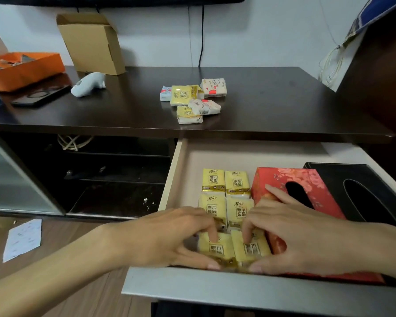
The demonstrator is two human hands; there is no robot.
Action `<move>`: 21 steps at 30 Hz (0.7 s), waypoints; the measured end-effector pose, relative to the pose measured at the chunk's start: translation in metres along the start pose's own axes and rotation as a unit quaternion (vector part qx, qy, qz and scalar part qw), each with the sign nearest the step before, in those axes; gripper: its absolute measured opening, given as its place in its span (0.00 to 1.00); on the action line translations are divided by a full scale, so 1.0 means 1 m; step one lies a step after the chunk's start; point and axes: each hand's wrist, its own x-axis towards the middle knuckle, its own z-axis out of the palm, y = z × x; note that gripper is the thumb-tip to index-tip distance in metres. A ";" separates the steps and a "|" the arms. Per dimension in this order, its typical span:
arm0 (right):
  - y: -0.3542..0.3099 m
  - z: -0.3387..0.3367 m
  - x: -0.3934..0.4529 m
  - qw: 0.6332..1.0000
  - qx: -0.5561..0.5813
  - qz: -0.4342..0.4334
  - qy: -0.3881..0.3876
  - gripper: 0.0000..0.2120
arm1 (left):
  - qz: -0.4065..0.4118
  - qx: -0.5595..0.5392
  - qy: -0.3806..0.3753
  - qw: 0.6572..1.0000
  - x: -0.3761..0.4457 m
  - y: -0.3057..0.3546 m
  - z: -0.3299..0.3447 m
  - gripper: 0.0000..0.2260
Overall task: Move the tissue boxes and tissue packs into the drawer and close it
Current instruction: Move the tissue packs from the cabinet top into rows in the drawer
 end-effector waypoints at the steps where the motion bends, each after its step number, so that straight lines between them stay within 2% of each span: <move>1: 0.001 0.001 0.000 1.000 0.000 -0.004 -0.013 0.25 | -0.002 0.011 -0.013 1.000 0.000 0.000 0.000 0.19; 5: 0.000 0.004 0.002 0.998 -0.052 -0.016 -0.036 0.31 | -0.010 0.045 -0.060 0.997 0.002 0.001 0.000 0.20; 7: -0.002 0.004 0.004 0.996 -0.073 -0.013 -0.045 0.31 | -0.002 0.061 -0.065 0.996 0.005 0.000 0.000 0.18; 12: -0.008 0.000 0.008 0.994 -0.079 0.002 -0.068 0.25 | 0.001 0.128 -0.084 0.988 0.014 -0.002 0.005 0.20; 15: -0.011 -0.003 0.007 0.995 -0.077 0.006 -0.061 0.22 | 0.007 0.135 -0.069 0.988 0.017 -0.003 0.008 0.19; 18: -0.011 -0.009 0.007 0.997 -0.074 0.002 -0.020 0.20 | 0.010 0.159 -0.036 0.987 0.016 -0.003 0.007 0.19; 21: 0.000 -0.020 0.021 0.996 -0.045 0.003 0.073 0.14 | 0.005 0.174 0.032 0.984 0.016 -0.004 -0.002 0.16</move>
